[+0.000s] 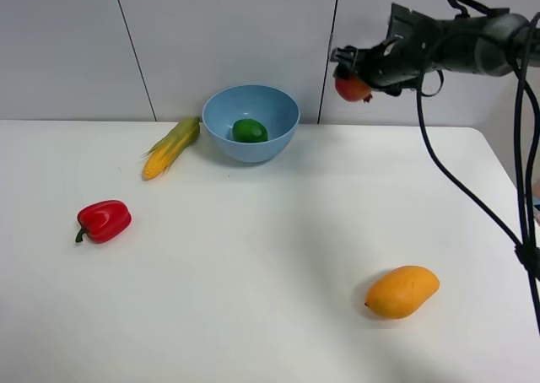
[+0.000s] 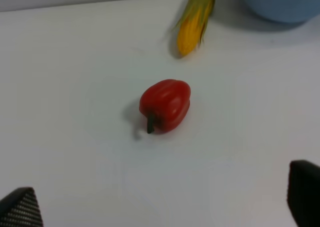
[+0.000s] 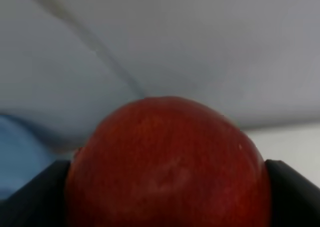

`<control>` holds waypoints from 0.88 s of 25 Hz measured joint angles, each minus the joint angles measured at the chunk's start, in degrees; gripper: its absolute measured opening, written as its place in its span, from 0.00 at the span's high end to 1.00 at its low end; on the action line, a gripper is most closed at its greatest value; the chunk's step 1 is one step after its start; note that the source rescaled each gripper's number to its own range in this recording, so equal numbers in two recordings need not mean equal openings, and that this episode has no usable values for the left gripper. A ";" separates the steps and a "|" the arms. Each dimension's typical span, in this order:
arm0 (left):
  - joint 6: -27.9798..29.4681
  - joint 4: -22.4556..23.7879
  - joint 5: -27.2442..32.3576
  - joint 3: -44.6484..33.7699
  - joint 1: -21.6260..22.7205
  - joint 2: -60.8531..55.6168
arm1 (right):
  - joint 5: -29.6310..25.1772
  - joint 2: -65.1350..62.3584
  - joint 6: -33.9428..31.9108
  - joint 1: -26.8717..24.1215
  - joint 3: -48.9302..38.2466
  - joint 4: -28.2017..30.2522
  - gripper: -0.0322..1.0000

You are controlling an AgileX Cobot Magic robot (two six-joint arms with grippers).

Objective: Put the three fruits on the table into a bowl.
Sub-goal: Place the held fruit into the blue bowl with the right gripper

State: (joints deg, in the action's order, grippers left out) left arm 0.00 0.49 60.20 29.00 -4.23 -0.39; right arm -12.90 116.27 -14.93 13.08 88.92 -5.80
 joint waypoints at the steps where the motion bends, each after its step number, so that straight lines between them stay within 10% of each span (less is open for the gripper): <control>1: 0.00 0.00 0.00 0.00 0.00 0.00 | -0.54 0.00 0.52 1.60 1.54 0.00 0.76; 19: 0.00 0.00 0.00 0.00 0.00 0.00 | -2.58 17.94 10.23 16.35 19.87 -0.59 0.76; 22: 0.00 0.00 0.00 0.00 0.00 0.00 | -0.70 19.36 10.23 16.62 19.94 -0.82 0.48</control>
State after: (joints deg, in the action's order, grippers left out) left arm 0.00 0.49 60.20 29.00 -4.23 -0.39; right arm -13.60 135.63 -4.70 29.70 108.86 -6.62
